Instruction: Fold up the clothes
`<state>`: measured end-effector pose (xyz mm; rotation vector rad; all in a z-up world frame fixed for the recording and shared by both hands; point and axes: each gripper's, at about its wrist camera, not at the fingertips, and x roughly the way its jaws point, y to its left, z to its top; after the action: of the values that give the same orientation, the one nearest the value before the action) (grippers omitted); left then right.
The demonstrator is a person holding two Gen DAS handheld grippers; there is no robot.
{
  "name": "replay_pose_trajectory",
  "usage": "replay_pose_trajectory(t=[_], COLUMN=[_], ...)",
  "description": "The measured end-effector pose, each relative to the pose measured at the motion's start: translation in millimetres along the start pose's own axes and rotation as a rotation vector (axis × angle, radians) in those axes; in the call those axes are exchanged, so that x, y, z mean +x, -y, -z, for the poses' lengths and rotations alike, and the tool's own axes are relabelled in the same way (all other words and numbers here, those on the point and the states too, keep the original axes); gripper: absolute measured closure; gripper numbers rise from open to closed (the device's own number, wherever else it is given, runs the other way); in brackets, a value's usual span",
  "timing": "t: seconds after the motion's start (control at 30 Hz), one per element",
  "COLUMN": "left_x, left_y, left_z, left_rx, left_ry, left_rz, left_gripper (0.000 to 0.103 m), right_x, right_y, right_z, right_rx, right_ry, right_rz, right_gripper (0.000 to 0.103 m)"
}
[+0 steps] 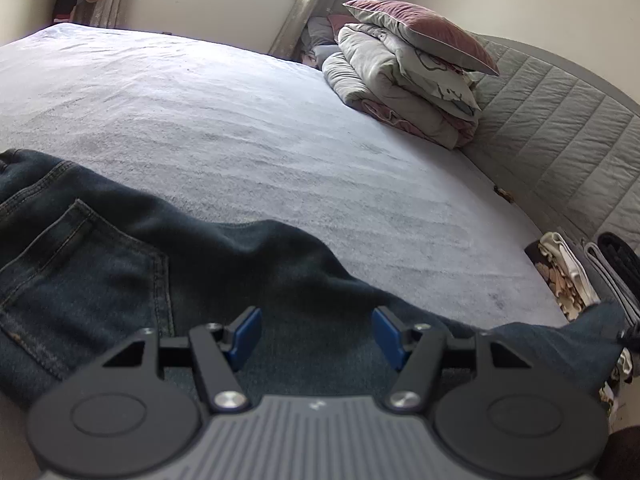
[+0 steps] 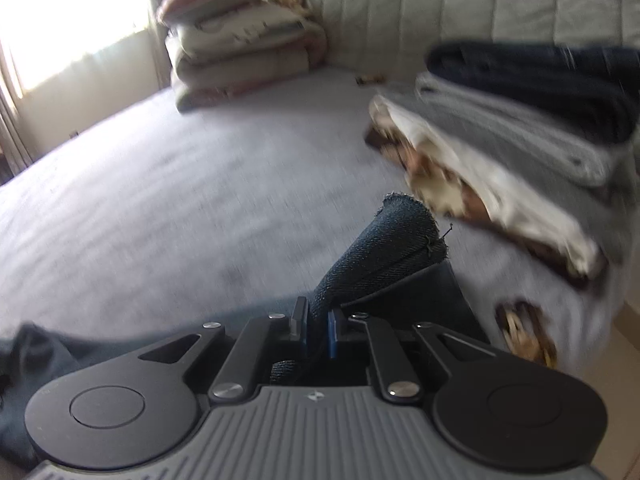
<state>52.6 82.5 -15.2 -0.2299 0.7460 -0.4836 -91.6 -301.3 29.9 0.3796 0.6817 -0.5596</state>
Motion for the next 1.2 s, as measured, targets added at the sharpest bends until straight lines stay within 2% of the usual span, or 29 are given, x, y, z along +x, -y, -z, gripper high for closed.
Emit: replay_pose_trajectory(t=[0.27,0.4,0.47,0.53,0.7,0.77,0.9,0.97,1.07,1.2], left_x=[2,7,11,14,20,21,21,21,22,27], left_y=[2,1,1,0,1,1,-1,-2,-3,-4], left_z=[1,2,2,2,4,4,5,6,5,4], left_rx=[0.003,-0.001,-0.002,0.0,0.009,0.015,0.013,0.014,0.014,0.011], left_ry=[-0.014,-0.027,-0.036,-0.043,-0.054,-0.052,-0.038,-0.03,-0.02,-0.016], left_rz=[-0.009,-0.023,-0.033,-0.044,-0.07,-0.079,-0.09,-0.1,-0.11,-0.118], left_gripper=[0.04,0.04,0.04,0.04,0.04,0.04,0.04,0.04,0.04,0.04], right_x=[19,17,10,1,-25,-22,15,39,69,100], right_y=[28,40,49,61,93,101,106,104,100,103], right_z=[55,63,60,56,39,24,-11,-23,-31,-36], right_rx=[0.022,0.02,0.05,0.084,0.113,0.09,-0.004,-0.077,-0.162,-0.174], right_ry=[-0.114,-0.114,-0.123,-0.127,-0.05,-0.018,-0.025,-0.042,-0.034,-0.065], right_rz=[0.025,-0.014,-0.038,-0.04,-0.002,-0.018,-0.153,-0.201,-0.195,-0.211], right_gripper=[0.093,0.092,0.088,0.075,0.073,0.071,0.058,0.057,0.055,0.051])
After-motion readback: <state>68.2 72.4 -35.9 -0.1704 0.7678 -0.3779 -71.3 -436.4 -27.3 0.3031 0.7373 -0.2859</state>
